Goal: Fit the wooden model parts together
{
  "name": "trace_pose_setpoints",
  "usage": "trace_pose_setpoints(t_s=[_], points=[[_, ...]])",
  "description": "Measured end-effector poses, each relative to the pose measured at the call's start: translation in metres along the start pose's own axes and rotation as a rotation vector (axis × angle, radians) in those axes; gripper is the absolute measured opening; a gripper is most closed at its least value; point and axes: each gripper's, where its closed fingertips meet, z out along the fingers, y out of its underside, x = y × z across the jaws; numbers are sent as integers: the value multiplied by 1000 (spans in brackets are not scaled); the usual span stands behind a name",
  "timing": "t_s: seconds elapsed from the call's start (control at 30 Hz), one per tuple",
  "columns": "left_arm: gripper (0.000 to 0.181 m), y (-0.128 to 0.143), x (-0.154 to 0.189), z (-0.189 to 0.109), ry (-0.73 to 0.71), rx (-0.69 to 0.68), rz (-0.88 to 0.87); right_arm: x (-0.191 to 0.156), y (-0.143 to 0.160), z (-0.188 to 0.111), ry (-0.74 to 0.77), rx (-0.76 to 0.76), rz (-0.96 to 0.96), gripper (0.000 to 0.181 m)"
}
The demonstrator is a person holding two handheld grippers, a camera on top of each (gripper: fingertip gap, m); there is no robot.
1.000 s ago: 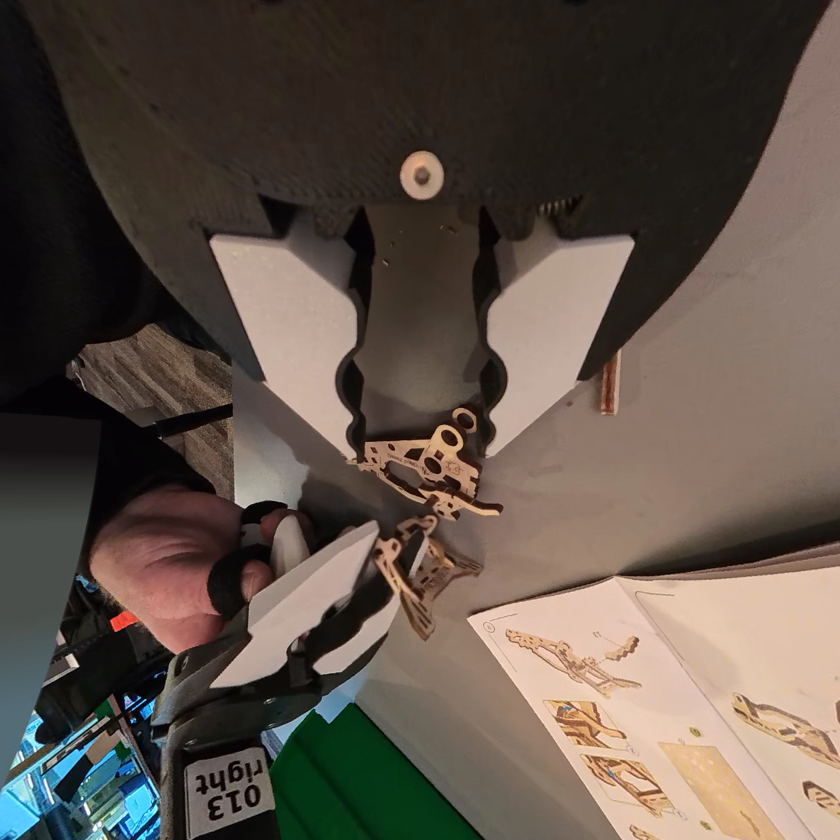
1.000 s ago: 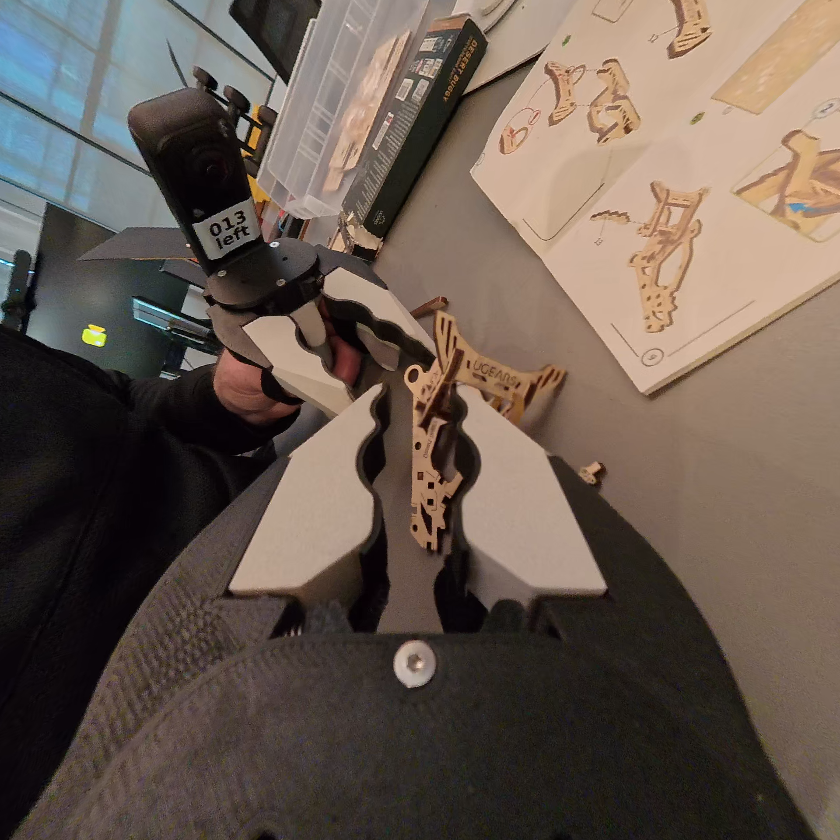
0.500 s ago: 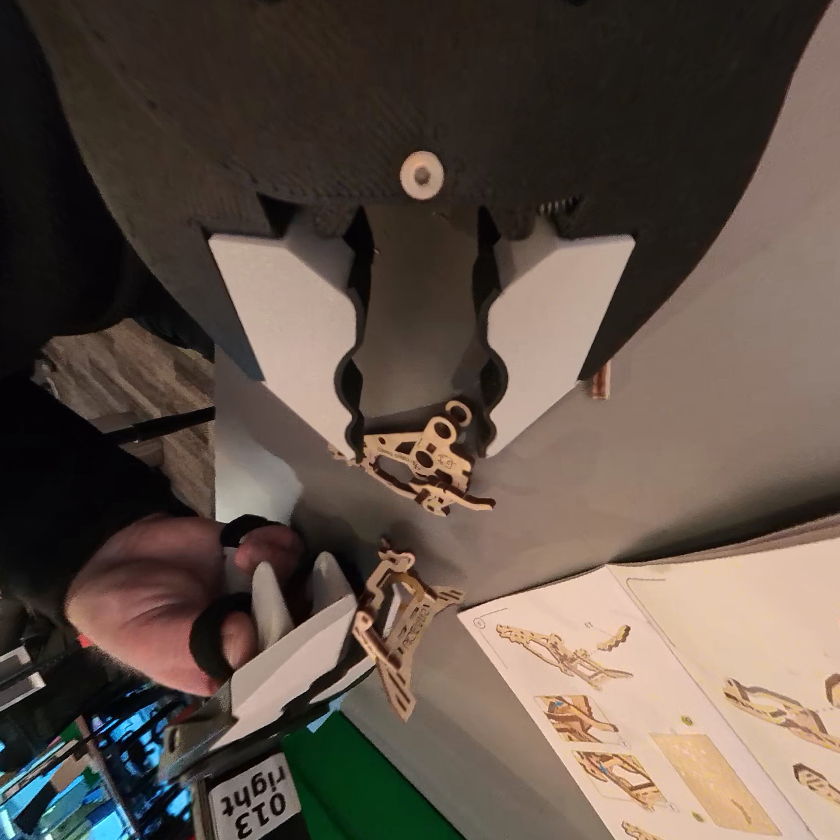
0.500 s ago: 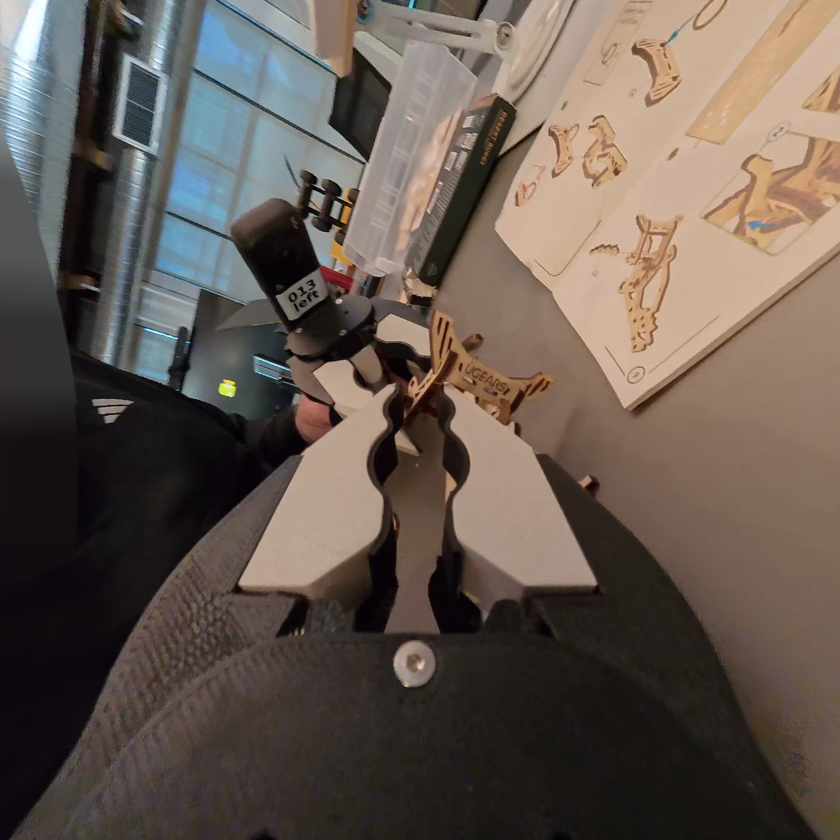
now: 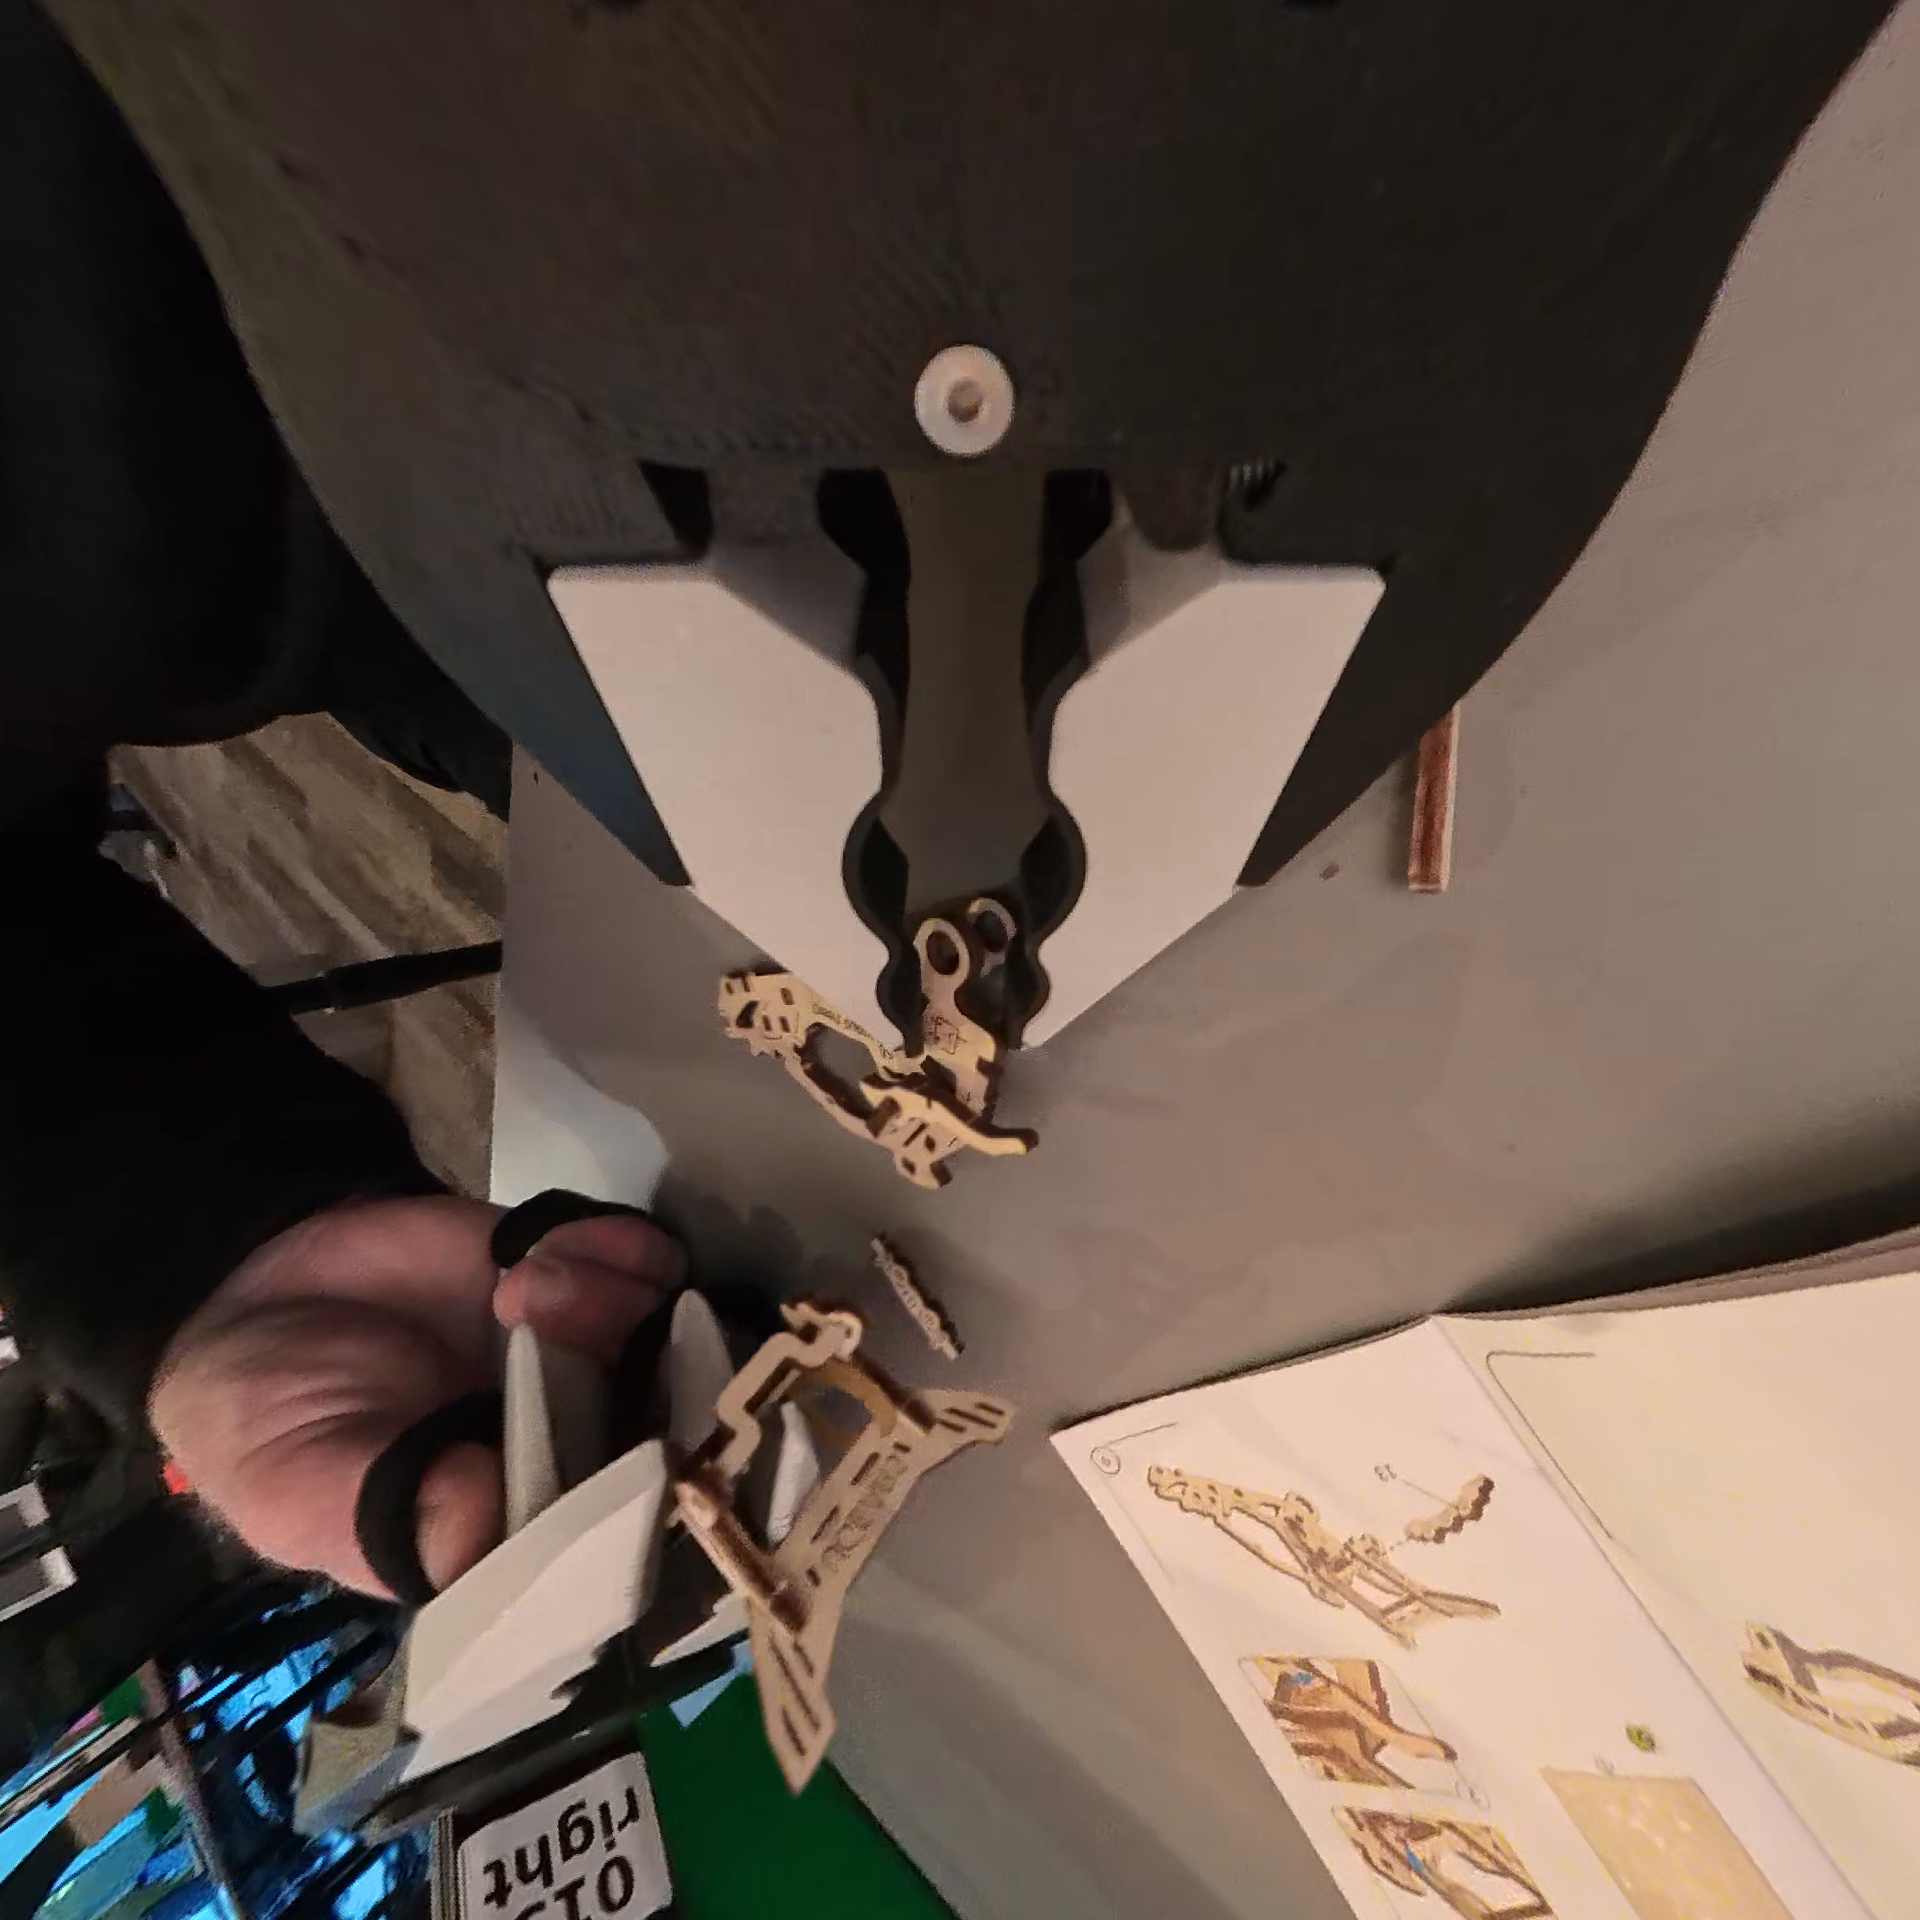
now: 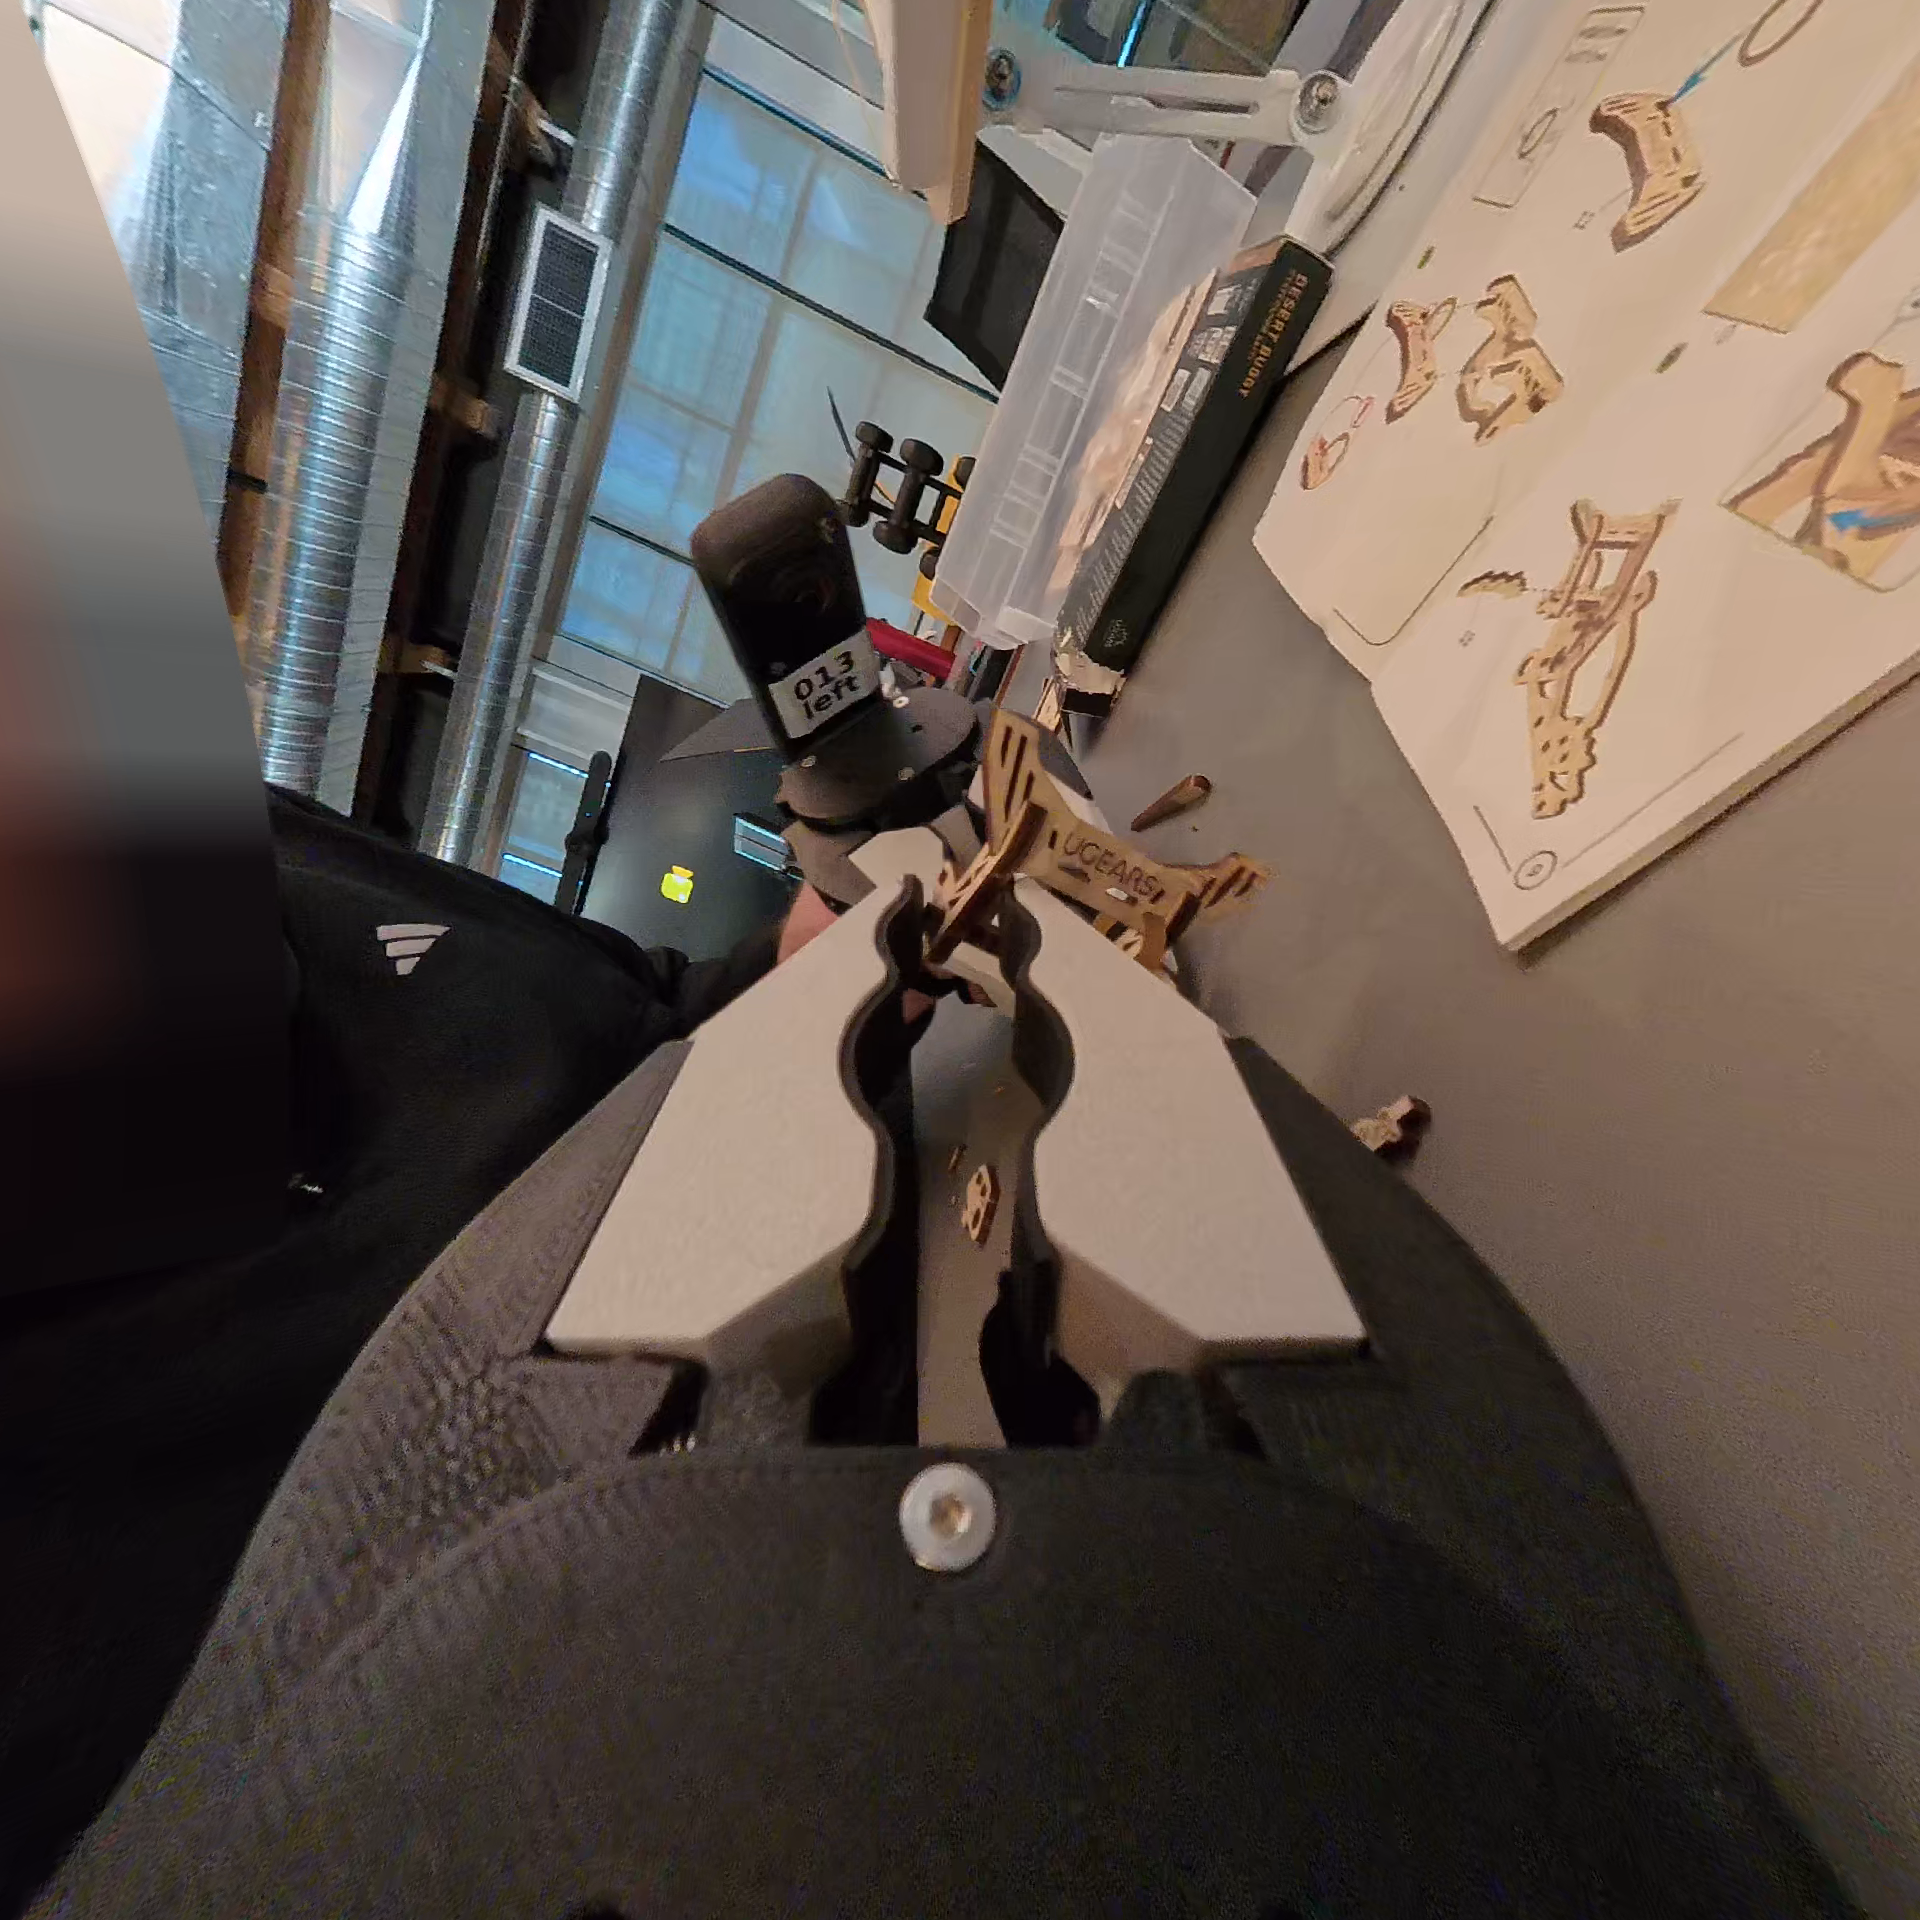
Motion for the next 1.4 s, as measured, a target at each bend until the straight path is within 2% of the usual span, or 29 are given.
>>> trace_pose_setpoints(t_s=[0.03, 0.13, 0.33, 0.7, 0.87, 1.07, 1.2, 1.4], points=[[11, 0, 1, -1, 24, 6, -15, -2, 0, 0, -12, 0, -5, 11], [5, -16, 9, -8, 148, 115, -85, -8, 0, -2, -47, 2, -20, 11], [4, -17, 11, -4, 178, 88, -57, -15, -5, -9, -95, 26, -41, 10], [1, -39, 18, -13, 374, 145, -88, -34, -12, -20, -234, 32, -107, 11], [1, -40, 24, -13, 452, 107, -65, -42, -1, -17, -240, -83, -262, 10], [1, -40, 28, -15, 479, 107, -7, -35, 28, -7, -132, -307, -537, 10], [1, -41, 30, -16, 482, 118, 13, -43, 32, -7, -142, -316, -652, 10], [1, -35, 32, -12, 466, 90, 52, -30, 49, -8, 15, -453, -863, 10]])
